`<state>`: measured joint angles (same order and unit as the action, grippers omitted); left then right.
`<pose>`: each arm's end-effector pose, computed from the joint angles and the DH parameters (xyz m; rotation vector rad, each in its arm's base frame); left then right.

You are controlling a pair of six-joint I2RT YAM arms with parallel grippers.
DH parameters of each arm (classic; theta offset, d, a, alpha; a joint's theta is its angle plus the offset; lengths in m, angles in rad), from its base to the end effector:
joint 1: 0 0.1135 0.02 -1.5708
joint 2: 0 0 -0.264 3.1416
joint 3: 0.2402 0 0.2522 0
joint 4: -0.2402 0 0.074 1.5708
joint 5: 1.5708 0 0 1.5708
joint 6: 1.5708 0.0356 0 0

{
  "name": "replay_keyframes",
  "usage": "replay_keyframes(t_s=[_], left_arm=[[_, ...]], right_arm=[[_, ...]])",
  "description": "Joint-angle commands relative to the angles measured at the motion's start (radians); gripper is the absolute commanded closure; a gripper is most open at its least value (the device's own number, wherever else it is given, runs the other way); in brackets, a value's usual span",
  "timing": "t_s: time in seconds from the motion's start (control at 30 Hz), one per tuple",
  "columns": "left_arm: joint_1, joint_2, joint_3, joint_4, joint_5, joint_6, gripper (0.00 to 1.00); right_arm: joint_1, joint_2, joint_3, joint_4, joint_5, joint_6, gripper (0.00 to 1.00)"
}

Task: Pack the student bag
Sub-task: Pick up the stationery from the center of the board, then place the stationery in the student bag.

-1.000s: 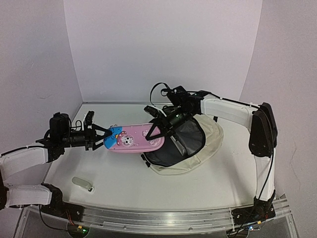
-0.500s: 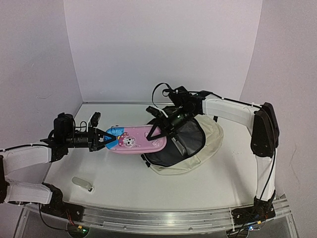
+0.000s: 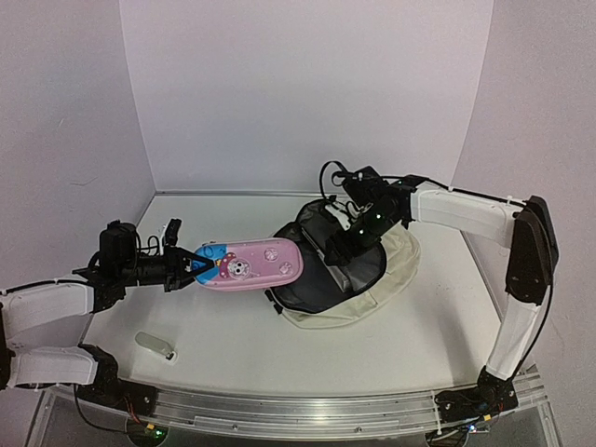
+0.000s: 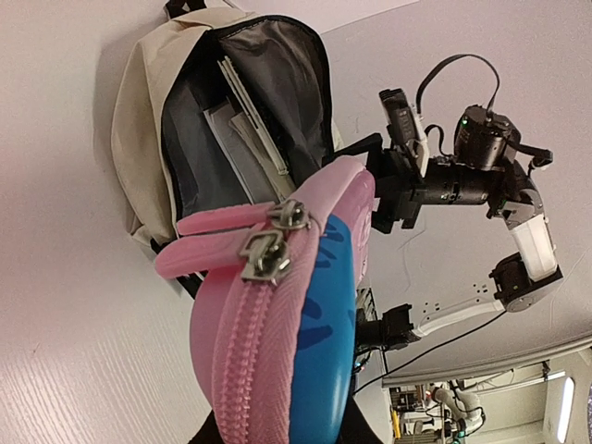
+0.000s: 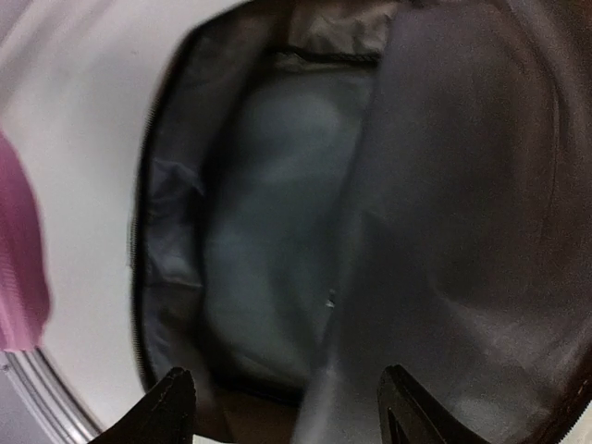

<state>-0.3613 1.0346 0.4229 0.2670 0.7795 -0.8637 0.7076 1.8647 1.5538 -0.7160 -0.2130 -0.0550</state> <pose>0.1910 -0.0989 0.2153 0.0643 2.1357 -1.5201 0.3024 0.2685 0.2553 -1.0589 2.4291 0.5050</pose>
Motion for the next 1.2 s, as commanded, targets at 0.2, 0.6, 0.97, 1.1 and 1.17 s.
replay_keyframes(t_s=[0.2,0.6,0.97,1.1,1.17], left_arm=[[-0.015,0.008,-0.002,0.098,-0.033,0.008,1.00],[-0.086,0.112,0.012,0.116,-0.111,0.102,1.00],[-0.228,0.329,0.130,0.270,-0.177,0.151,1.00],[-0.252,0.345,0.151,0.295,-0.188,0.141,1.00],[-0.263,0.352,0.166,0.288,-0.208,0.141,1.00]], right_arm=[[0.055,0.071,0.001,-0.011,0.322,-0.060,0.41],[0.056,-0.002,0.028,-0.039,0.225,-0.072,1.00],[0.049,-0.070,0.079,-0.057,0.110,-0.052,1.00],[0.049,-0.064,0.088,-0.074,0.070,-0.049,1.00],[0.049,-0.066,0.086,-0.076,0.046,-0.048,1.00]])
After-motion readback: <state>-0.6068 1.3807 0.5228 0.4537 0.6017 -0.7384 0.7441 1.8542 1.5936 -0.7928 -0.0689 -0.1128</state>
